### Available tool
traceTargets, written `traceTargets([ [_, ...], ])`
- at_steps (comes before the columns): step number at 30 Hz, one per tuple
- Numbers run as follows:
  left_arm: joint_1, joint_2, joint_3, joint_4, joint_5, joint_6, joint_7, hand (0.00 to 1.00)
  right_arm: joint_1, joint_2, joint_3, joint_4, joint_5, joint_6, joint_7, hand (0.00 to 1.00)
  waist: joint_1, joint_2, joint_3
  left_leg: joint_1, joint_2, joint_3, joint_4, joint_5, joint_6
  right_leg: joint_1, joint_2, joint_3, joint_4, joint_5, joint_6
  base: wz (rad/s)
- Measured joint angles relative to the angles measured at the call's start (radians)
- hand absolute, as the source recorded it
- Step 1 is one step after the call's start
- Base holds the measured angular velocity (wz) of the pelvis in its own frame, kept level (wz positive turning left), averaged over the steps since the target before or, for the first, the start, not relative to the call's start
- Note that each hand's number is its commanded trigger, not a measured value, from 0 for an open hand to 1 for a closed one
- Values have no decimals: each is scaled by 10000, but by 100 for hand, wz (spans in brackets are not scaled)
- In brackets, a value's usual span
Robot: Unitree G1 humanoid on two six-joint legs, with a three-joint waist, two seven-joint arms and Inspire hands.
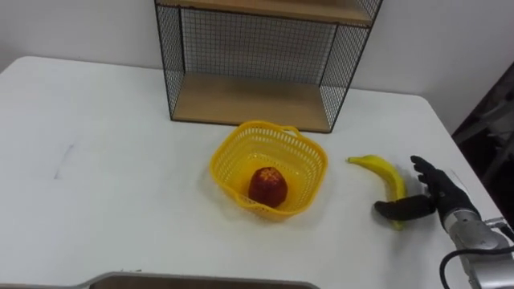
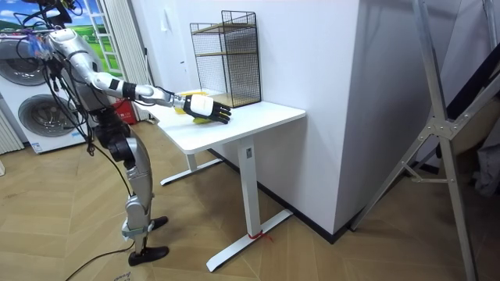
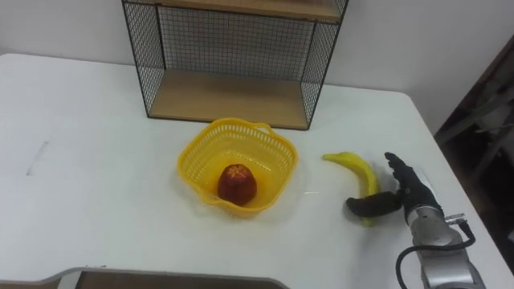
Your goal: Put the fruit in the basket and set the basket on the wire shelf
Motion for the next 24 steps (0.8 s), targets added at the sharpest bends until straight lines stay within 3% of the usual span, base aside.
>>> traceTargets([
  [11,-140,69,-62,49,-3,14,66,0,-313,-78,-301,769,-922,-49,-765,100,10,47,-11,-123,21,-288,267,-3,-44,123,101,-242,-13,27,-48,7],
  [24,-238,71,-61,69,-6,16,67,0,-254,-85,-300,809,-1156,43,-811,100,9,44,-11,-122,29,-327,262,12,-67,146,115,-310,-14,34,-60,0],
])
